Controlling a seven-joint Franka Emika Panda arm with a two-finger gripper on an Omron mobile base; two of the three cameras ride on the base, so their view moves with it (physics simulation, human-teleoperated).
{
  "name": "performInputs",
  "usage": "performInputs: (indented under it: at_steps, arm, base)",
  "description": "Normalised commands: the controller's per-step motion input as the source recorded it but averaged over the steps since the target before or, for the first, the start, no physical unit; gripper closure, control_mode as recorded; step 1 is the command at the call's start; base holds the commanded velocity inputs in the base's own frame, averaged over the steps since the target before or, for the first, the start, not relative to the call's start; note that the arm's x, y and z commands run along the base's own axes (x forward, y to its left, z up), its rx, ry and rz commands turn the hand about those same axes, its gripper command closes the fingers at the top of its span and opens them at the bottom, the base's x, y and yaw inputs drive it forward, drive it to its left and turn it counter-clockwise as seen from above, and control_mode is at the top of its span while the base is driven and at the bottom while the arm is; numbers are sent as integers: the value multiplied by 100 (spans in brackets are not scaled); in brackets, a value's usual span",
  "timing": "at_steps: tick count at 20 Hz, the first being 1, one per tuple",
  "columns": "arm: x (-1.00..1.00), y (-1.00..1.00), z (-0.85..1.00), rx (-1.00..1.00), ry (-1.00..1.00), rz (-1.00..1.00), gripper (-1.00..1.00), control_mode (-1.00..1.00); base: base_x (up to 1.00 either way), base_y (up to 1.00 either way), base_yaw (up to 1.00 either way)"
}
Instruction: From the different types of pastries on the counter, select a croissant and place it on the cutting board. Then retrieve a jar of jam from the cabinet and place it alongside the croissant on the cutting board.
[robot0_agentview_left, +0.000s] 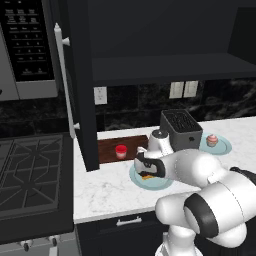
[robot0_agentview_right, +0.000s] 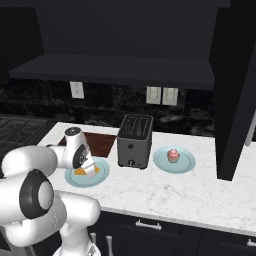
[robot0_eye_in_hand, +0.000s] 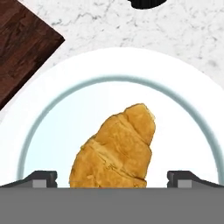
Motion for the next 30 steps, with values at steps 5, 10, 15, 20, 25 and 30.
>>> performInputs:
  at_steps: [5,10,15,20,25,30]
  arm:
    - [6,-12,-32,2,0,0,-100,-100]
    - [0,-1,-10,1,-3,0,100,-100]
    - [0,0,0,0,0,0,100,-100]
    - [-2,0,-3,1,0,0,100,-100]
    - [14,0,34,10,-2,0,100,-100]
    - [21,10,22,2,-1,0,100,-100]
  base:
    - [0,0,0]
    - [0,0,0]
    - [0,0,0]
    - [0,0,0]
    - [0,0,0]
    - [0,0,0]
